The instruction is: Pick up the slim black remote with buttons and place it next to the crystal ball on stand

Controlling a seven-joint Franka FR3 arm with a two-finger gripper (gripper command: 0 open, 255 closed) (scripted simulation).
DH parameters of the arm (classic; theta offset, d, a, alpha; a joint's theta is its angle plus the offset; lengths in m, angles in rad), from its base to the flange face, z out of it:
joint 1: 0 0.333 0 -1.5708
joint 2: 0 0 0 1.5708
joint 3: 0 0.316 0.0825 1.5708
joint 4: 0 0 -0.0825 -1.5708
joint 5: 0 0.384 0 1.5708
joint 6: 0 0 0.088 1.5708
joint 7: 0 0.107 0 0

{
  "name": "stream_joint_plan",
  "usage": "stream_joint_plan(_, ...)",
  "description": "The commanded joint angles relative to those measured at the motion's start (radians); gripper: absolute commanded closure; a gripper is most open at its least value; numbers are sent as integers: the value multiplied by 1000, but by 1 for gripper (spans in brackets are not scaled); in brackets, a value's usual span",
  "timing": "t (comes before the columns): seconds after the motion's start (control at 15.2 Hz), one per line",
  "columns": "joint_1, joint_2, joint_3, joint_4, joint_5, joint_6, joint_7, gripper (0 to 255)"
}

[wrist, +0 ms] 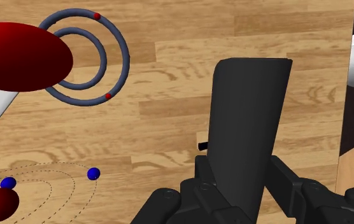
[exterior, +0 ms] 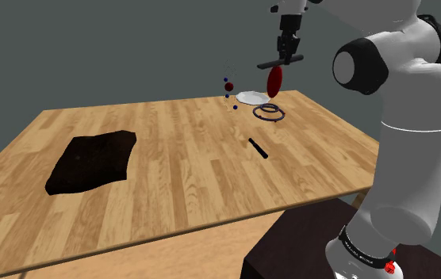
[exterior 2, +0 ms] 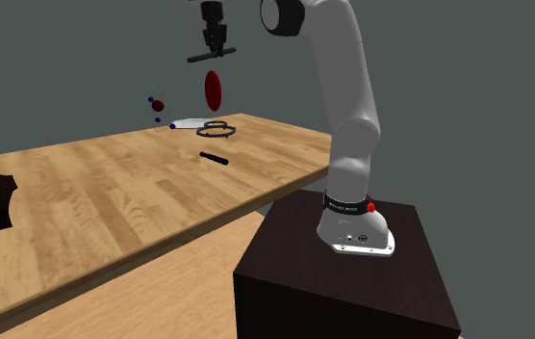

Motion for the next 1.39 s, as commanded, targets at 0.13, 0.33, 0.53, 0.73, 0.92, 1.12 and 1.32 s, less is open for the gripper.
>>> stream_joint_plan(0.13, 40, -45, 0, -119, -32, 82, 10, 255)
stream_joint_plan(0.33, 62, -72, 1, -195, -51, 136, 18, 255)
stream_joint_plan(0.53, 79, -94, 2, -263, -65, 187, 25, 255)
stream_joint_plan(0.73, 91, -112, 4, -325, -77, 234, 30, 255)
stream_joint_plan(0.92, 101, -126, 6, -382, -86, 280, 35, 255)
stream_joint_plan(1.12, 109, -136, 8, -434, -92, 325, 38, 255)
stream_joint_plan(1.32, 115, -144, 9, -483, -97, 367, 40, 255)
